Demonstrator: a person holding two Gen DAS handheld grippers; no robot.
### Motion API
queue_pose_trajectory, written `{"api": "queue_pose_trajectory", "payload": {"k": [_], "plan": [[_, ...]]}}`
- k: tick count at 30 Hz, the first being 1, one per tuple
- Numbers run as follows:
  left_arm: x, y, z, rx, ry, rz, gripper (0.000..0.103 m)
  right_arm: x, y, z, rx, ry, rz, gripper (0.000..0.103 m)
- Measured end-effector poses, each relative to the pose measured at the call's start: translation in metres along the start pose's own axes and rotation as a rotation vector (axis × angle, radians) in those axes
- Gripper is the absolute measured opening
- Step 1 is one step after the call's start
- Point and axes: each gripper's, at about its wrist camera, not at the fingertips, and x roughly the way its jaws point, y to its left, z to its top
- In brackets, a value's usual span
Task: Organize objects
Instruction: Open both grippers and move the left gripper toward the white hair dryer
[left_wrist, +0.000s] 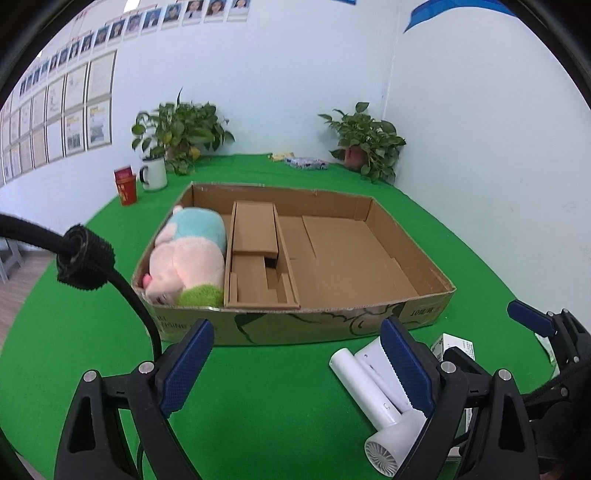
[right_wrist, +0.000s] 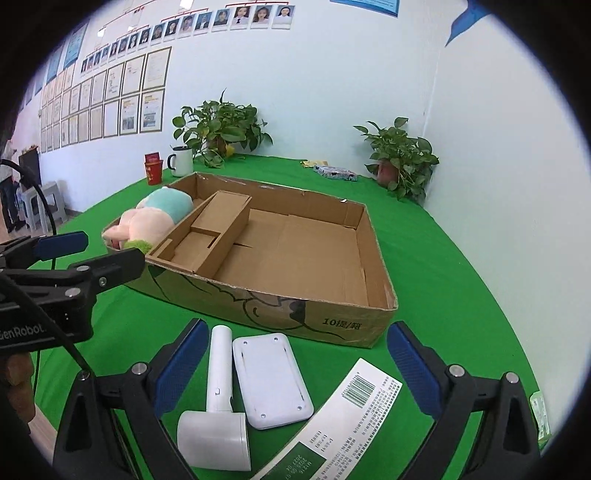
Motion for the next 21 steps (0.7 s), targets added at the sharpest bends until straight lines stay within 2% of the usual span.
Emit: {"api": "queue_pose_trajectory", "payload": {"k": [7, 13, 18, 21], "plan": [[0.020, 0.028, -0.012, -0.084, 0.067, -0.043, 0.092, 0.003, 0.006, -0.009, -0.014, 0.052, 0.004, 0.097], [0.041, 0.033, -0.014, -0.111, 0.124, -0.114, 0.092, 0.006, 0.004, -0.015, 0.010, 0.048, 0.077, 0.097], [0.077, 0.025, -0.022, -0.122, 0.275, -0.267, 0.087, 0.002, 0.005, -0.035, -0.012, 0.047, 0.225, 0.097], [0.100, 0.019, -0.031, -0.168, 0.353, -0.395, 0.087, 0.005, 0.015, -0.050, -0.033, 0.081, 0.287, 0.097]]}}
